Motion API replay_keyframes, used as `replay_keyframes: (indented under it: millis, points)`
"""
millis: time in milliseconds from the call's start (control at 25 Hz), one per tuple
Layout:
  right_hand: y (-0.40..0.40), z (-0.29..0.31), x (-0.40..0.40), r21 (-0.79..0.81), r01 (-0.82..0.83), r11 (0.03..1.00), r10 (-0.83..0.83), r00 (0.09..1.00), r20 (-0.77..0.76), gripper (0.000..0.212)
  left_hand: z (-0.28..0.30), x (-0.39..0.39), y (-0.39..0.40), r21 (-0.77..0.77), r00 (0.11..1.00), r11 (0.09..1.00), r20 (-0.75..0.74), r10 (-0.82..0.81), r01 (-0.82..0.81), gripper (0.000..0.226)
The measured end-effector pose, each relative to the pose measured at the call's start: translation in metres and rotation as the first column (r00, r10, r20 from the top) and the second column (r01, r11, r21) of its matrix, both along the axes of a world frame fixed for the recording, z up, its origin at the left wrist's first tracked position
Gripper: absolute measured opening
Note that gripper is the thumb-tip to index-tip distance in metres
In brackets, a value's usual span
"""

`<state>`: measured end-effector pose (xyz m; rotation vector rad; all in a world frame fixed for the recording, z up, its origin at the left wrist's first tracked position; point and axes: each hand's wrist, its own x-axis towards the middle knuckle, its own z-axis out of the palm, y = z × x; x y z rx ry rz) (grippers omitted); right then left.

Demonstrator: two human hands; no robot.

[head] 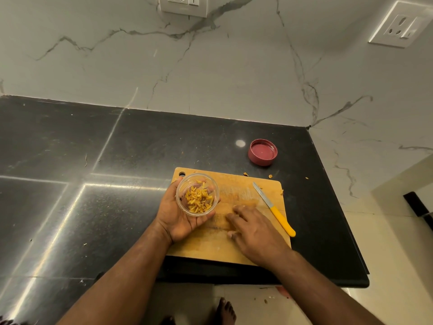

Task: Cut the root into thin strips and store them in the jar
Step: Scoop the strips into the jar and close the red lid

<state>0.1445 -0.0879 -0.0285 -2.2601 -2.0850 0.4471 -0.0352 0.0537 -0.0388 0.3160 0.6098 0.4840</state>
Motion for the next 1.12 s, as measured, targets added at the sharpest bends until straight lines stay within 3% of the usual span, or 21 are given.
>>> replay_keyframes:
  millis: [880,920,1000,1040,1080,1120]
  points:
    - [-0.003,0.007,-0.011,0.048,-0.132,0.990,0.125,0.984,0.124,0.034,0.005,0.001,-0.005,0.022,1.000,1.000,-0.012,-0.003,0.003,0.072]
    - [0.000,0.008,-0.010,0.045,-0.099,0.994,0.094,0.990,0.102,0.033,0.005,0.001,-0.005,0.021,1.000,1.000,-0.019,-0.003,0.004,0.072]
    - [0.010,0.015,-0.001,0.052,0.169,0.984,-0.165,0.984,-0.066,0.028,0.005,0.001,-0.005,0.022,0.999,1.000,-0.042,-0.001,0.002,0.071]
    - [0.017,0.021,0.007,0.030,0.371,0.928,-0.356,0.907,-0.225,0.026,0.004,0.001,-0.004,0.025,0.998,1.000,-0.055,-0.002,0.003,0.072]
    - [0.022,0.026,0.017,-0.059,0.547,0.835,-0.515,0.740,-0.432,0.022,0.004,0.001,-0.004,0.028,0.998,1.000,-0.068,-0.005,0.007,0.073]
    - [0.025,0.032,0.023,-0.202,0.647,0.736,-0.597,0.478,-0.645,0.020,0.004,0.002,-0.004,0.033,0.997,0.999,-0.082,-0.011,0.013,0.074]
